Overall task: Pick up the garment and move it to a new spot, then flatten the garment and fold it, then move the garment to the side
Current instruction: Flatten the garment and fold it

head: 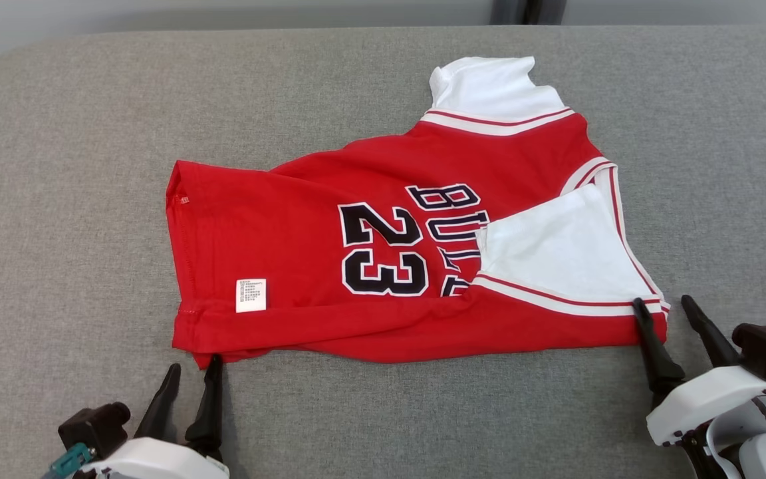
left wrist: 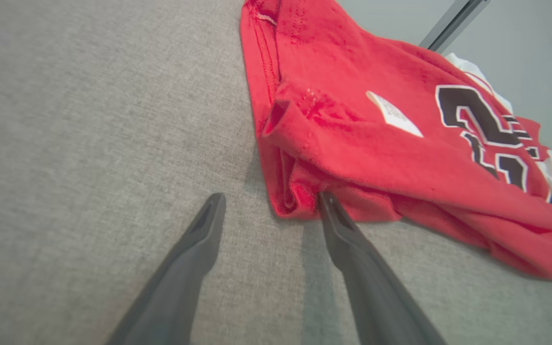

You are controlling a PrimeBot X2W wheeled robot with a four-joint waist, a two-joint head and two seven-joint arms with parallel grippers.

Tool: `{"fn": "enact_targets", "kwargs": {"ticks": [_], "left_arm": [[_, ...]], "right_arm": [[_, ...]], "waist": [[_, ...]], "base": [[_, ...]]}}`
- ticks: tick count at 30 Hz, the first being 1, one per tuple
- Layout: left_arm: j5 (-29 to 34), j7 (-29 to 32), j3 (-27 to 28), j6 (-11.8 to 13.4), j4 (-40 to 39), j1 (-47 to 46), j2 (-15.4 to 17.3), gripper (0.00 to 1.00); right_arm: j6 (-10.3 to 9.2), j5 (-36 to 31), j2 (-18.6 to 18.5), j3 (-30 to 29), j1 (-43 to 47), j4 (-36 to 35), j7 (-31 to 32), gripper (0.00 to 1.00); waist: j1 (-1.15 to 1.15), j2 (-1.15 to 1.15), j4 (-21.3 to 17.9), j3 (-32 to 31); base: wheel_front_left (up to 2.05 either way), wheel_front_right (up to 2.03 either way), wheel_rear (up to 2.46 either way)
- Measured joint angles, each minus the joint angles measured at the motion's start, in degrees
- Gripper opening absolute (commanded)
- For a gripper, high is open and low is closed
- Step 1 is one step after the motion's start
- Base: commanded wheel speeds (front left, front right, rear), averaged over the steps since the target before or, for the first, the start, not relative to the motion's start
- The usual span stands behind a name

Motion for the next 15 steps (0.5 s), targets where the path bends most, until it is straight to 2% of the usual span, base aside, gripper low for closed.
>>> {"fn": "enact_targets", "kwargs": {"ticks": [5, 9, 10, 11, 12, 15], "left_arm": [[-3.7, 2.1, -0.3, -3.0, 4.6, -4.0, 0.5, 1.00], [-6.0, 3.9, -1.3, -4.1, 6.5, -6.1, 1.4, 0.98], [-6.8, 4.6, -1.6, -4.2, 6.6, -6.4, 1.8, 0.57], [-7.7, 5.0, -2.0, -4.3, 6.6, -6.6, 2.1, 0.37], [-8.0, 5.2, -2.7, -4.3, 6.5, -6.6, 2.6, 0.00], [-10.0, 6.6, -3.9, -4.2, 5.3, -6.7, 3.8, 0.00]], "right_arm": [[0.00, 1.5, -0.2, 1.5, -2.2, 3.4, 1.3, 1.00], [0.00, 2.7, -0.5, 2.9, -3.8, 4.7, 1.3, 1.00], [0.00, 3.3, -0.5, 3.2, -4.1, 4.9, 1.3, 0.68], [0.00, 3.8, -0.5, 3.4, -4.4, 5.1, 1.3, 0.44], [0.00, 4.1, -0.7, 3.7, -4.5, 5.2, 1.2, 0.00], [0.02, 5.5, -0.8, 4.3, -4.6, 5.1, 0.7, 0.00]], "waist": [[0.00, 0.00, 0.1, 0.9], [0.00, 0.01, -0.4, 1.4], [0.00, 0.01, -0.5, 1.5], [0.00, 0.00, -0.6, 1.6], [0.00, 0.01, -0.7, 1.7], [0.00, 0.01, -0.8, 1.8]], "base": [[0.00, 0.00, 0.00], [0.00, 0.00, 0.00], [0.00, 0.00, 0.00], [0.00, 0.00, 0.00], [0.00, 0.00, 0.00], [0.00, 0.00, 0.00]]}}
